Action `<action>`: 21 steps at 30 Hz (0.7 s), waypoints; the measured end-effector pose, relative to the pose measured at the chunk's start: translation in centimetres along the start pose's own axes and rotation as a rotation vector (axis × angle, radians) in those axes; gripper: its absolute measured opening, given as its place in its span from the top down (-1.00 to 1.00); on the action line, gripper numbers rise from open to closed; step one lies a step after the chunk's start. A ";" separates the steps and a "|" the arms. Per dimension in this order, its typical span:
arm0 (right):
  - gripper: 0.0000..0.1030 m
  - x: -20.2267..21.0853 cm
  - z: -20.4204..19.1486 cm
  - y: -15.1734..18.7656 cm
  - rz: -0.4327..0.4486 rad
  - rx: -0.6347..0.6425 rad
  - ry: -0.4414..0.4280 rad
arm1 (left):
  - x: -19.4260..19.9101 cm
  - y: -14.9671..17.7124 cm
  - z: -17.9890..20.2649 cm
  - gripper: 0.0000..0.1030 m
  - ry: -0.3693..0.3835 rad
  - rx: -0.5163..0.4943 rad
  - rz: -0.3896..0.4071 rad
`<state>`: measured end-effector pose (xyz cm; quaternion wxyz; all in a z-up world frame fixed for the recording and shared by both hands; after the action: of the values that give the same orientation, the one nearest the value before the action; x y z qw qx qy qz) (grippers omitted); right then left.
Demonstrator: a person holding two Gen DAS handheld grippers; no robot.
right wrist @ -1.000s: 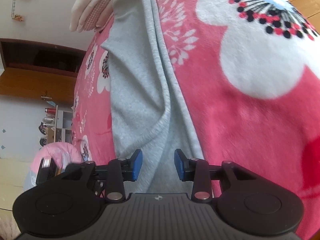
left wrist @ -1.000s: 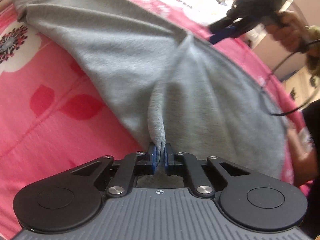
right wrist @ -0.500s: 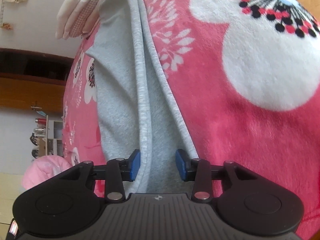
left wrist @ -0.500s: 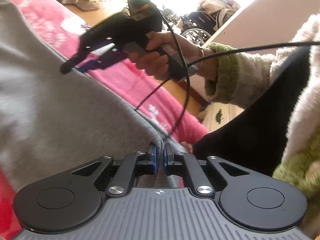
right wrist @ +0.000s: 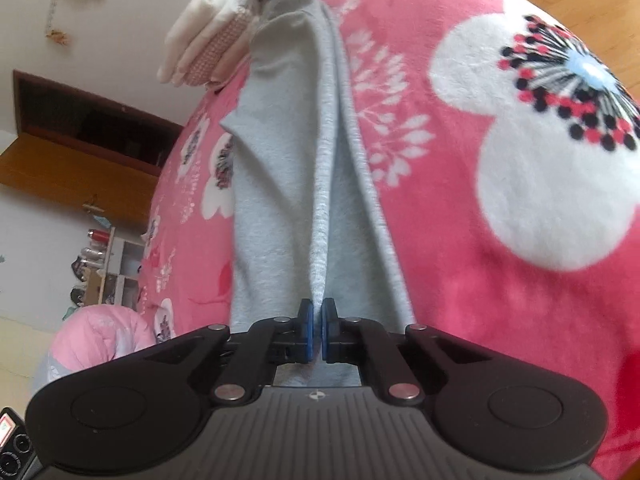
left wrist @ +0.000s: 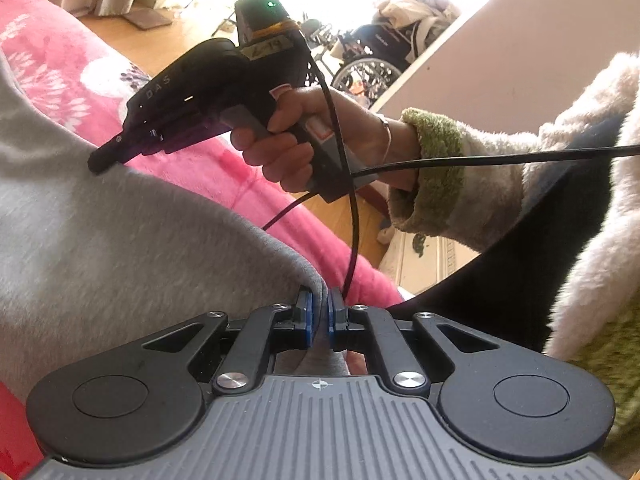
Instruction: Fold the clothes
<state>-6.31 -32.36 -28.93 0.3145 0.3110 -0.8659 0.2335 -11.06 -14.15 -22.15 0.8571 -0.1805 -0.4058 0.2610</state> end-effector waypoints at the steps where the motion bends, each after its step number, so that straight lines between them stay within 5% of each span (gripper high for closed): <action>1: 0.93 -0.1 0.4 0.1 0.002 -0.007 0.008 | -0.2 0.1 0.0 0.91 0.003 0.006 -0.006; 9: 0.92 -0.9 1.7 0.3 -0.008 0.026 0.064 | -2.1 0.9 -0.7 0.91 -0.010 0.023 -0.067; 13: 0.76 0.2 2.9 0.8 -0.034 -0.022 0.048 | -2.8 1.4 -0.7 0.91 -0.018 0.012 -0.095; 21: 0.67 13.2 6.4 3.6 0.049 0.044 0.144 | -4.2 1.6 -0.6 0.91 -0.033 0.001 -0.114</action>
<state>-19.35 -38.91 -25.01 0.3631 0.2793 -0.8430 0.2819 -13.27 -15.42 -25.85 0.8639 -0.1520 -0.4294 0.2148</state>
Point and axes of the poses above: each gripper's, at about its wrist camera, not at the fingertips, and x roughly against the way its jaws point, z to its right, y to its underside, the point moved 6 cm from there along -x, roughly the way its jaws point, and after that the axes turned 5 degrees about y, right-handed, at the moved point
